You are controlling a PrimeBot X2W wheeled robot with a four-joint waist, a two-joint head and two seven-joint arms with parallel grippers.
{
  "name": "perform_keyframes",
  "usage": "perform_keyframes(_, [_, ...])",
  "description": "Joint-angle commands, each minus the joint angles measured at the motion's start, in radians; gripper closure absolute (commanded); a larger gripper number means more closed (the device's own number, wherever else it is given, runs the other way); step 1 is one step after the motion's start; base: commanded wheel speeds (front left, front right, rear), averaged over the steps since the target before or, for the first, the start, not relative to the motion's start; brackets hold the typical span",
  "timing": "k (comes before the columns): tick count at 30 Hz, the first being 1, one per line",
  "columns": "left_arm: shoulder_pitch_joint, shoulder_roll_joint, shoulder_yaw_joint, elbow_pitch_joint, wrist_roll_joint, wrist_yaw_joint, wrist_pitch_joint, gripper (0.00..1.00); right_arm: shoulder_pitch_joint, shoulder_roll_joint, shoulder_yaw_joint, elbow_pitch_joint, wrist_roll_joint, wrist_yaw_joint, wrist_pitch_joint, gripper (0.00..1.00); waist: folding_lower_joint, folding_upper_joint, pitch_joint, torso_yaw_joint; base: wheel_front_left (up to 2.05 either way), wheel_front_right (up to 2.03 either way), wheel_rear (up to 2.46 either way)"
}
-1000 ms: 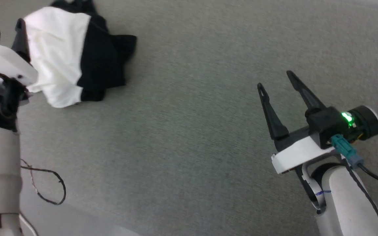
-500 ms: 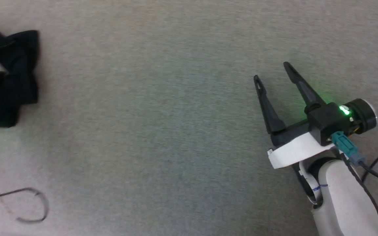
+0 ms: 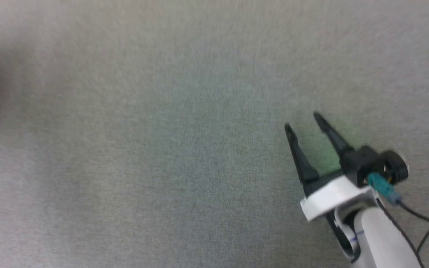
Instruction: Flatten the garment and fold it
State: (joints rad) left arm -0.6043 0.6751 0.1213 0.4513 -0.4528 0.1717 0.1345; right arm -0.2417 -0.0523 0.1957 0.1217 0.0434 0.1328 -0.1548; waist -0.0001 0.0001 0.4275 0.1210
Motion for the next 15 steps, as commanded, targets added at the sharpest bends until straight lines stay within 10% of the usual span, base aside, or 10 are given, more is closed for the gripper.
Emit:
perform_keyframes(1, [-0.038, 0.018, -0.021, -0.026, 0.031, -0.021, -0.05, 1.0, 0.025, 0.002, -0.003, 0.01, 0.017, -0.002, -0.01, 0.0, 0.0001, -0.0001, -0.208, 0.009, 0.0, 0.0, 0.0])
perform_keyframes(15, [-0.328, -0.101, -0.258, -0.258, 0.13, -0.09, -0.114, 1.0, 0.107, 0.002, -0.02, 0.025, 0.078, -0.002, -0.028, 0.0, 0.0001, -0.0001, -0.368, -0.123, 0.0, 0.0, 0.0])
